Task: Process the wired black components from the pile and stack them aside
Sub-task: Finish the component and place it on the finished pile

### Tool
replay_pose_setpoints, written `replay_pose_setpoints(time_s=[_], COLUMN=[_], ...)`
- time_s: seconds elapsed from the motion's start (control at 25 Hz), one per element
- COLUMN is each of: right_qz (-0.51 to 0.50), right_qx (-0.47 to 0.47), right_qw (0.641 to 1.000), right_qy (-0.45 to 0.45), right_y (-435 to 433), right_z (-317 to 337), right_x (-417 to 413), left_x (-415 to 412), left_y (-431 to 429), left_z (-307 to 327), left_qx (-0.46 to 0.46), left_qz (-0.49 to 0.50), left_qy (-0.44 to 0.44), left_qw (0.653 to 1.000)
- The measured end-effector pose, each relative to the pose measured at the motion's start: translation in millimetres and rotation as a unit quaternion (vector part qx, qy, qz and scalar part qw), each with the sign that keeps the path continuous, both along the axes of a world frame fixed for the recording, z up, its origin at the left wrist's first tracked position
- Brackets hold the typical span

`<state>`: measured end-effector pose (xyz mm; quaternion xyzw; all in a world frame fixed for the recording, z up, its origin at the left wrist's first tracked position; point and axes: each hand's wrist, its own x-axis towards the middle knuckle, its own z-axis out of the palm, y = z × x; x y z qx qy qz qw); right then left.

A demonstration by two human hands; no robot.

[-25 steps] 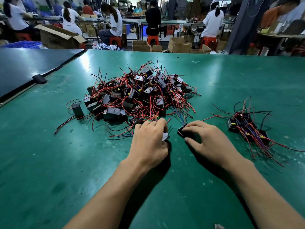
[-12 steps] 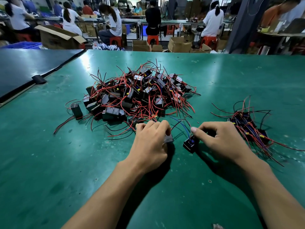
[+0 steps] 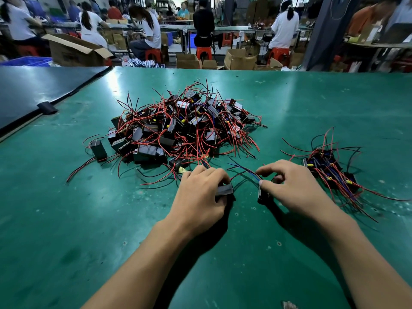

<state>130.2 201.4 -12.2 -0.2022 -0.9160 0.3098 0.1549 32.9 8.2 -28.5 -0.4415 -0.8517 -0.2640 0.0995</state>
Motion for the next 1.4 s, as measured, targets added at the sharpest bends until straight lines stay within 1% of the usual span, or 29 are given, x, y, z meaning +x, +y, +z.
replay_pose_setpoints(time_s=[0.08,0.24,0.4,0.52,0.6,0.76,0.96,1.04,1.12,1.16,1.28,1.36,1.4], right_qz=[-0.004,-0.017,-0.042,-0.074,-0.087,-0.097,-0.151,-0.159,-0.142,-0.118,-0.042,-0.022,-0.014], right_qx=[-0.004,-0.03,-0.06,-0.055,-0.065,-0.069,-0.115,-0.121,-0.108,-0.098,-0.075,-0.078,-0.086], right_qw=[1.0,0.999,0.997,0.994,0.991,0.99,0.972,0.967,0.97,0.976,0.992,0.993,0.992], right_qy=[-0.002,0.009,0.031,0.061,0.079,0.078,0.138,0.157,0.165,0.151,0.091,0.087,0.091], right_y=[0.1,1.7,4.6,6.0,6.7,7.8,8.4,9.8,9.1,7.2,0.6,0.3,0.5], right_z=[1.3,1.4,-2.4,-6.4,-7.3,-9.7,-8.2,-4.6,-1.3,-0.3,-0.8,-1.7,-1.3], right_x=[0.1,-0.7,-2.3,-3.4,-3.9,-4.5,-6.8,-4.5,-1.3,-0.4,-0.6,-0.3,-0.1], left_x=[-1.7,1.8,3.8,3.7,4.5,4.9,4.7,3.8,2.9,2.7,-0.8,-3.2,-4.6], left_y=[-0.4,-0.2,-0.4,0.4,0.6,-0.2,-1.6,-0.4,0.9,1.0,0.7,0.7,0.7], left_z=[0.0,2.2,3.1,3.3,5.1,8.7,14.8,15.3,14.6,13.9,11.2,9.6,8.5], left_qx=[0.008,0.024,0.011,-0.014,-0.019,-0.037,-0.034,-0.037,-0.03,-0.027,-0.001,0.023,0.02], left_qz=[0.001,-0.031,-0.016,-0.009,-0.007,0.008,0.01,0.007,0.006,0.009,0.013,0.009,0.009], left_qy=[-0.004,-0.052,-0.029,-0.012,-0.025,-0.042,-0.07,-0.073,-0.07,-0.055,0.024,0.033,0.026], left_qw=[1.0,0.998,0.999,1.0,0.999,0.998,0.997,0.997,0.997,0.998,1.0,0.999,0.999])
